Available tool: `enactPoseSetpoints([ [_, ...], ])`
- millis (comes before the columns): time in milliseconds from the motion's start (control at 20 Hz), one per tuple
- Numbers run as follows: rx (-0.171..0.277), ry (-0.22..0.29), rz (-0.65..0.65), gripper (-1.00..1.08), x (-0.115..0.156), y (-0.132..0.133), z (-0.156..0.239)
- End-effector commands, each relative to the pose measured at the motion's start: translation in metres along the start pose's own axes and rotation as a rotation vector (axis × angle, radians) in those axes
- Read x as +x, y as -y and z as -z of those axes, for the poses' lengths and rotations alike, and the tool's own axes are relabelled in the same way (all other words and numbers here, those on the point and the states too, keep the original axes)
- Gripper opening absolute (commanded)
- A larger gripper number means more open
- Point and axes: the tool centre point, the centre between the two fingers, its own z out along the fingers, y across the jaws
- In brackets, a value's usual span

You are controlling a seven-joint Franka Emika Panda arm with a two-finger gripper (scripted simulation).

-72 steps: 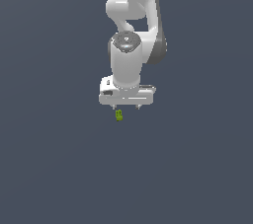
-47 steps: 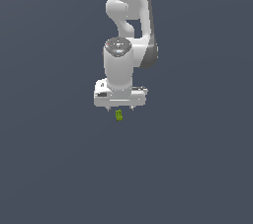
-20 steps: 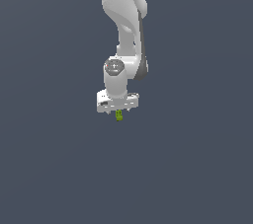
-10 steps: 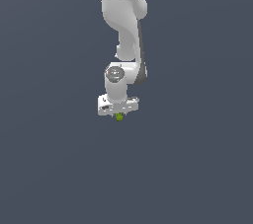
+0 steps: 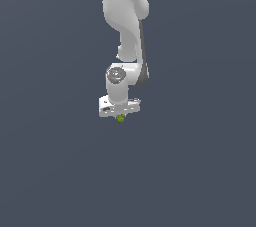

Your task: Pick up the object and move it to a goal position.

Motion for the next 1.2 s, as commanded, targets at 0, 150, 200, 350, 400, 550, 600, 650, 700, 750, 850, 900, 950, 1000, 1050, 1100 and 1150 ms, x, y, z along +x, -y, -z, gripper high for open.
enactPoseSetpoints([
  [0,0.000,0.000,0.000,-1.00,0.000,0.000,0.000],
  [150,0.000,0.000,0.000,-1.00,0.001,0.001,0.005],
  [200,0.000,0.000,0.000,-1.00,0.002,0.002,0.007],
  [350,0.000,0.000,0.000,-1.00,0.005,0.004,0.019],
  [400,0.000,0.000,0.000,-1.00,0.006,0.005,0.024],
  [550,0.000,0.000,0.000,-1.00,0.011,0.009,0.043],
  [600,0.000,0.000,0.000,-1.00,0.013,0.011,0.051],
  [650,0.000,0.000,0.000,-1.00,0.015,0.013,0.058],
  [700,0.000,0.000,0.000,-1.00,0.017,0.015,0.067],
  [750,0.000,0.000,0.000,-1.00,0.019,0.016,0.076],
  [850,0.000,0.000,0.000,-1.00,0.024,0.021,0.095],
  [900,0.000,0.000,0.000,-1.00,0.027,0.023,0.105],
  [950,0.000,0.000,0.000,-1.00,0.030,0.025,0.116],
  [1000,0.000,0.000,0.000,-1.00,0.032,0.028,0.127],
  [1050,0.000,0.000,0.000,-1.00,0.035,0.030,0.137],
  [1100,0.000,0.000,0.000,-1.00,0.038,0.032,0.148],
  [1150,0.000,0.000,0.000,-1.00,0.041,0.034,0.159],
])
